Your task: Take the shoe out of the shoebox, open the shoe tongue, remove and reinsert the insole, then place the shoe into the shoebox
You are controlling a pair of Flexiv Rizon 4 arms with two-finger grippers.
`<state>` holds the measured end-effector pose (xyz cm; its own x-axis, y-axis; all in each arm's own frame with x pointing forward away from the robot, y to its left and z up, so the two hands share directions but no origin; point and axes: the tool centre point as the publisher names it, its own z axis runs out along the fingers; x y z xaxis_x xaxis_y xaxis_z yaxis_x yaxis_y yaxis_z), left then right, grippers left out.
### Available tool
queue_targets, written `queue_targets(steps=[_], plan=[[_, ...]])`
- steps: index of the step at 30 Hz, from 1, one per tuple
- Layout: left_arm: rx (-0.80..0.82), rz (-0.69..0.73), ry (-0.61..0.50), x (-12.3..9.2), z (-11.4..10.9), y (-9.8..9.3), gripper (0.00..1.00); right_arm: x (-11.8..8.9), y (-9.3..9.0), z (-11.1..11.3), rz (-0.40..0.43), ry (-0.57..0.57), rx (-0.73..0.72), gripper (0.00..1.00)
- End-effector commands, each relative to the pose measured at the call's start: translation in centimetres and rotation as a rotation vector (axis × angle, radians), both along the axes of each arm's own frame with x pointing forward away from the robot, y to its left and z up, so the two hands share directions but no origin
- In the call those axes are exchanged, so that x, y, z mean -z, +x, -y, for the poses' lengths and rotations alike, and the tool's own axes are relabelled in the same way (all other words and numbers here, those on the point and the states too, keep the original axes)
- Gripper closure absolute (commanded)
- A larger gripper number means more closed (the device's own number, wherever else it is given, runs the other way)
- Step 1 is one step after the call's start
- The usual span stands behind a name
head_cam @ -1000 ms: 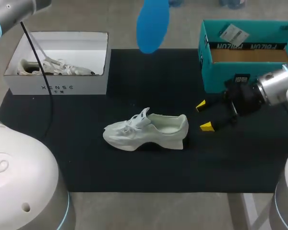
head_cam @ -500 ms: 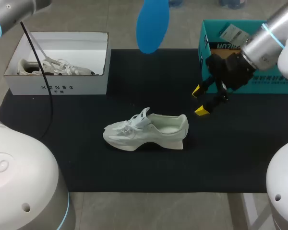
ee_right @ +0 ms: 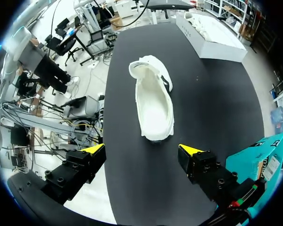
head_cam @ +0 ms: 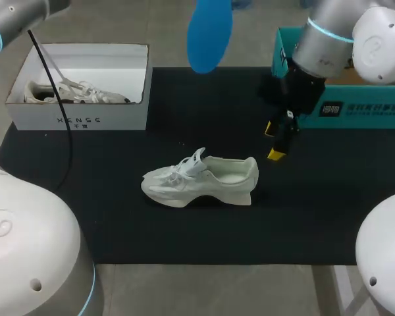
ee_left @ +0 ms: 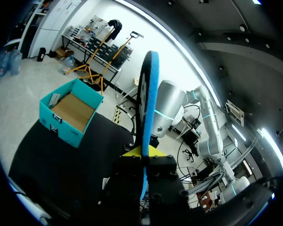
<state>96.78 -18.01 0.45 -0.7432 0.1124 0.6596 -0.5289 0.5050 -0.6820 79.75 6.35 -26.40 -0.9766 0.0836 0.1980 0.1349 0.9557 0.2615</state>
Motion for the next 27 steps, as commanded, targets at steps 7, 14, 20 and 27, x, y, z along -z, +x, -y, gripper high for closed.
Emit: queue_targets(steps=[7, 14, 20, 27], plan=[[0.002, 0.000, -0.001, 0.04, -0.04, 0.09, 1.00, -0.57, -1.73, 1.05, 0.052, -0.046, 0.029, 0.00], [0.002, 0.000, -0.001, 0.04, -0.04, 0.09, 1.00, -0.44, -1.57, 0.74, 0.058, -0.048, 0.018, 0.00], [0.002, 0.000, -0.001, 0.04, -0.04, 0.09, 1.00, -0.52, -1.47, 0.64, 0.055, -0.063, 0.008, 0.00], [-0.007, -0.007, 0.006, 0.18, -0.46, 0.62, 1.00, -0.52, -1.47, 0.64, 0.055, -0.063, 0.008, 0.00]])
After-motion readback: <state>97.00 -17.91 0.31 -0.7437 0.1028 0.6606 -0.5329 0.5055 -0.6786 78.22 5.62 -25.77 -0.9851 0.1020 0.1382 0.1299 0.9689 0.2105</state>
